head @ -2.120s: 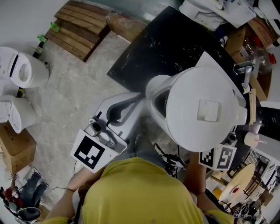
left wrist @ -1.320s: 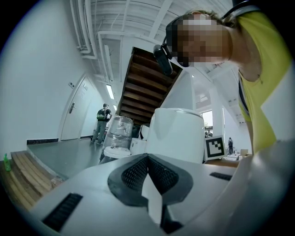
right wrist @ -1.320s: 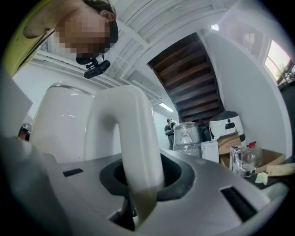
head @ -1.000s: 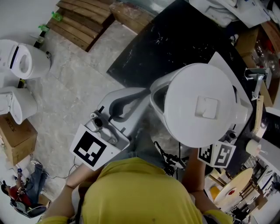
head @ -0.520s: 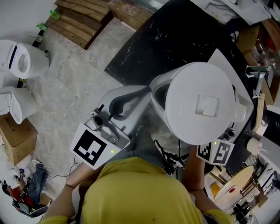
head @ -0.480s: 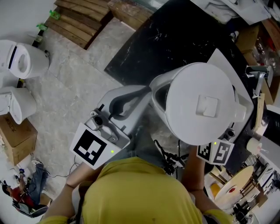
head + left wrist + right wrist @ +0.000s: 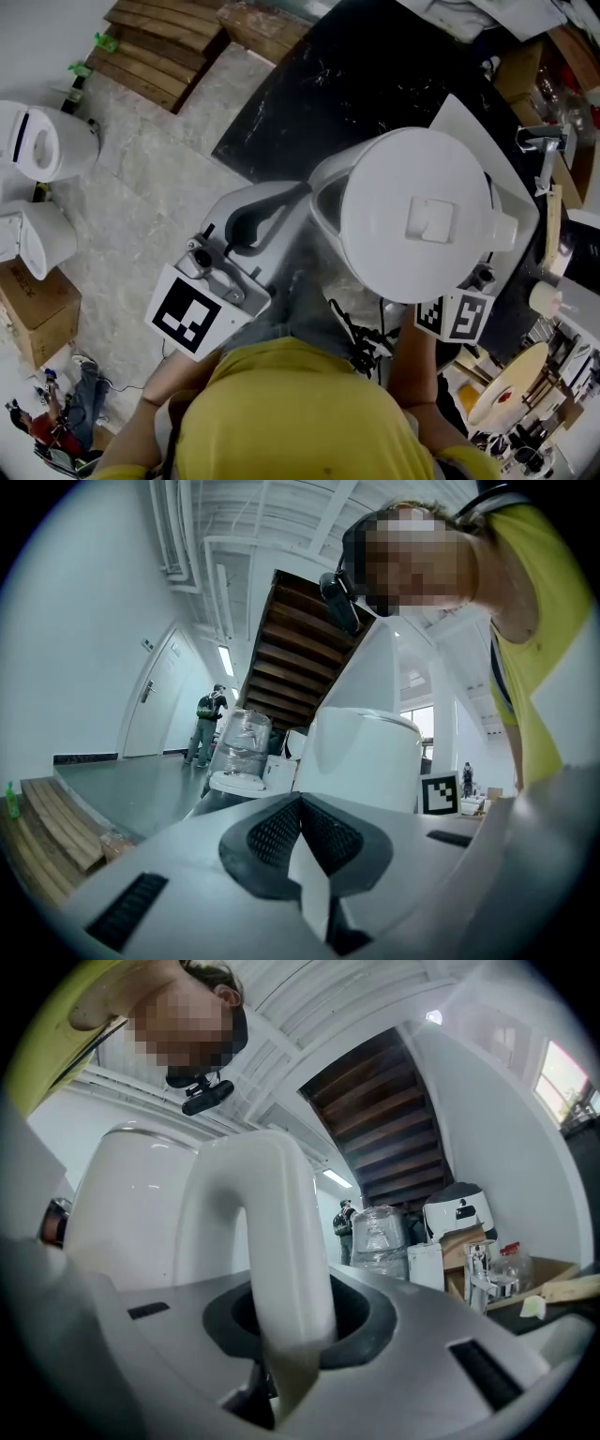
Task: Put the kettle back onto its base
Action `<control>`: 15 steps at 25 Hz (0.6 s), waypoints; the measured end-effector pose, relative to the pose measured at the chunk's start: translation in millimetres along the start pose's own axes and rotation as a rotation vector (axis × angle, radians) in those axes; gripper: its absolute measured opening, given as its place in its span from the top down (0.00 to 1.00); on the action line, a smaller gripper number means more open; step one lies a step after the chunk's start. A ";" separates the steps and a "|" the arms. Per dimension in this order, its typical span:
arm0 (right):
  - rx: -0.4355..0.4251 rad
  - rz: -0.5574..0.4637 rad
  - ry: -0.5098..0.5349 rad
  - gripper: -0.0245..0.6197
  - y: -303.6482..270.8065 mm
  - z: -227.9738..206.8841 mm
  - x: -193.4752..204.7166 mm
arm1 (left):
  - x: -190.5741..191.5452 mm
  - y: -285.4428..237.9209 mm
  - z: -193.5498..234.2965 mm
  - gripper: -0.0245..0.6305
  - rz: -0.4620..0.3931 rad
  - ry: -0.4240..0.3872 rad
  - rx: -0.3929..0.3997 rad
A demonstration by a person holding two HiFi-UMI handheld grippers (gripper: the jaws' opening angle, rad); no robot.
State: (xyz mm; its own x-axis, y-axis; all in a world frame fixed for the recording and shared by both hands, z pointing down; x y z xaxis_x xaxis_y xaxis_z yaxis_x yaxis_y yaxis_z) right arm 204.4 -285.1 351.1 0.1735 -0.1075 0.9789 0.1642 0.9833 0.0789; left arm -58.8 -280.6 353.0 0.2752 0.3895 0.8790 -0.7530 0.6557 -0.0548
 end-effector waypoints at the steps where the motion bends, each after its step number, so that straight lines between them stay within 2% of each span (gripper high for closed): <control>1: -0.001 0.001 -0.006 0.83 0.2 0.4 0.1 | -0.2 0.6 -0.6 0.95 -0.001 -0.002 -0.002; 6: 0.035 0.016 -0.001 0.80 7.9 -0.6 0.1 | 0.0 1.4 -4.1 0.95 -0.004 -0.011 0.004; 11: 0.056 0.073 -0.006 0.65 17.0 -3.6 10.2 | -0.2 1.1 -6.3 0.95 -0.008 -0.014 0.009; 15: 0.101 0.083 0.029 0.64 22.9 2.9 7.0 | -0.4 3.3 -7.4 0.95 -0.012 -0.014 0.009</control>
State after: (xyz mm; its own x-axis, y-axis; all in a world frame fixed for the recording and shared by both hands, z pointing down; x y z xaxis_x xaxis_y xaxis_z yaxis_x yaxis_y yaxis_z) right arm 206.5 -263.0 360.3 0.2107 -0.0281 0.9771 0.0498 0.9986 0.0180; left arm -57.1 -273.8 349.0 0.2756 0.3729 0.8860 -0.7550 0.6544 -0.0406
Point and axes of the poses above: the fingertips, and each gripper's own axes: y backward along the fingers, z to its left, x out of its underside, the point moved 8 cm from there along y, backward along the fingers, and after that the axes turned 11 degrees about y, right-handed, at the moved point
